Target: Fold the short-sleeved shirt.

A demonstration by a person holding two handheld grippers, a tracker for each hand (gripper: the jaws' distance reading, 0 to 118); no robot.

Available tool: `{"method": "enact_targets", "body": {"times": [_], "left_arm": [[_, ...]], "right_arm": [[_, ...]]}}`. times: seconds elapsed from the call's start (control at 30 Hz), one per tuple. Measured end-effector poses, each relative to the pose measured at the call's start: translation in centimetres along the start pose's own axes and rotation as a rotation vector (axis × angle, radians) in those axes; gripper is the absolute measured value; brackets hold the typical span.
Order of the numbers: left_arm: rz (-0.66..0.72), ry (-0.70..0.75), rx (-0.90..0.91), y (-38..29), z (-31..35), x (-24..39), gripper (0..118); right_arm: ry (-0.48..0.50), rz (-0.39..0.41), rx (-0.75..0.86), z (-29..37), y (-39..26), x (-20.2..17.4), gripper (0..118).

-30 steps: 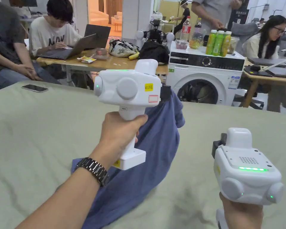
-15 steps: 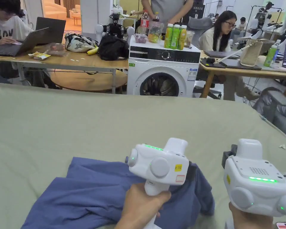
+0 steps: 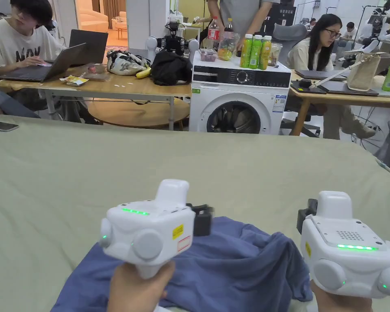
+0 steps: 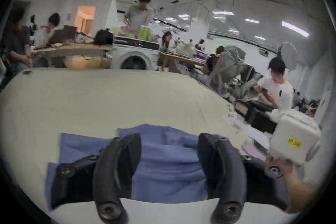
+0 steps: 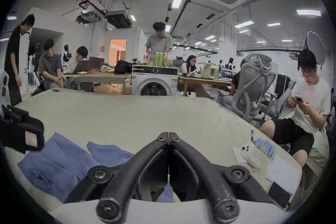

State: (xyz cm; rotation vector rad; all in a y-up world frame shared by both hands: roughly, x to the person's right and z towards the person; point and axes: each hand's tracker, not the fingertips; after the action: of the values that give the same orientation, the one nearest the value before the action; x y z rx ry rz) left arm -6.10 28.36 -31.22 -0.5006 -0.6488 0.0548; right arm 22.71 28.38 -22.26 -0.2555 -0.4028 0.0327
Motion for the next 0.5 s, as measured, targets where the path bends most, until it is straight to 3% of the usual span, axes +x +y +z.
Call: {"method": "enact_targets", "body": {"times": [0.03,0.1,0.13,0.33,0.5], "left_arm": [[-0.019,0.065,-0.012,-0.5,0.4,-1.1,52],[-0.022,0.178,-0.007,-1.6,1.5,-3.5,5],[0.001,0.181,-0.028,-2.1,1.7,-4.9,0],[0.156,0.241,-0.089,-1.1,2.2,-12.8,0],[0.207,0.246,-0.219,2.5,-1.6,-18.3,0]], "right_arm": [[0.009,-0.003,-0.004,-0.1,0.0,-0.3,0],[0.024,-0.007,-0.010,-0.4,-0.1,-1.0,0],[0.033,-0.007,-0.013,-0.6,-0.3,-1.2,0],[0.061,-0.019,-0.042,-1.8,-0.3,-2.3,0],[0.069,-0.026,-0.065,-2.8,-0.1,-2.6,0]]}}
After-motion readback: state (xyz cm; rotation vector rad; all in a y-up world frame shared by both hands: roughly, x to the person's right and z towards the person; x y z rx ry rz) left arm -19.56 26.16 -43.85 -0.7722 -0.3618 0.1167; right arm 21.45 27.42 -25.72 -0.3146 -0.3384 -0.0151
